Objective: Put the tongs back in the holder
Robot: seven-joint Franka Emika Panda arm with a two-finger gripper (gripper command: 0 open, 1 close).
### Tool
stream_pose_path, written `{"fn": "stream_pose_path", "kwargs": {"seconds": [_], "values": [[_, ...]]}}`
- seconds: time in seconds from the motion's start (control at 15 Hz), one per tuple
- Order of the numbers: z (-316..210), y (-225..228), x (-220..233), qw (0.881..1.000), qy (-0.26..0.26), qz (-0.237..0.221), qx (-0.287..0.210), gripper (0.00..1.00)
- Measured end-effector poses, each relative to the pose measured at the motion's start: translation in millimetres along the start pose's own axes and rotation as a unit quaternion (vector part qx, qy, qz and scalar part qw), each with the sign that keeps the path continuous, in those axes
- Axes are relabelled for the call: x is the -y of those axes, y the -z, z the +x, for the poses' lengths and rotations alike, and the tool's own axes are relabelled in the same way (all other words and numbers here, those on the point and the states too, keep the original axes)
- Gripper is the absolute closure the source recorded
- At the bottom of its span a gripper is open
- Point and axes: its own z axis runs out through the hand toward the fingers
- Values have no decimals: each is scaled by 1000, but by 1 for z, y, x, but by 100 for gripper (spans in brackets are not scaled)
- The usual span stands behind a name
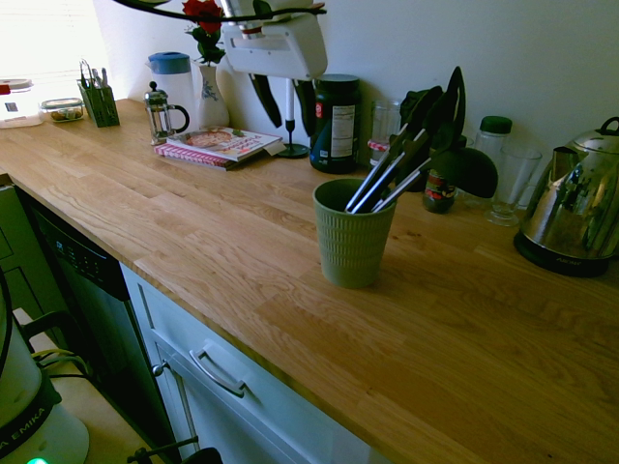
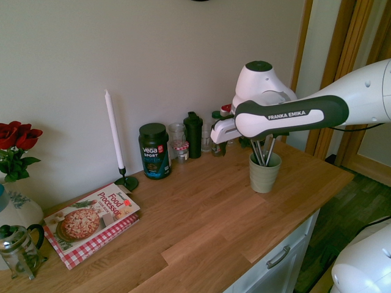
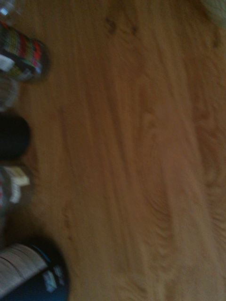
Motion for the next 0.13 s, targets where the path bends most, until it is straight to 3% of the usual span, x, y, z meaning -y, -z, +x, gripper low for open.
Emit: {"fn": "stream_pose_path", "kwargs": {"seconds": [0.13], "values": [[-17, -11, -4, 997, 40, -33, 52, 0]]}}
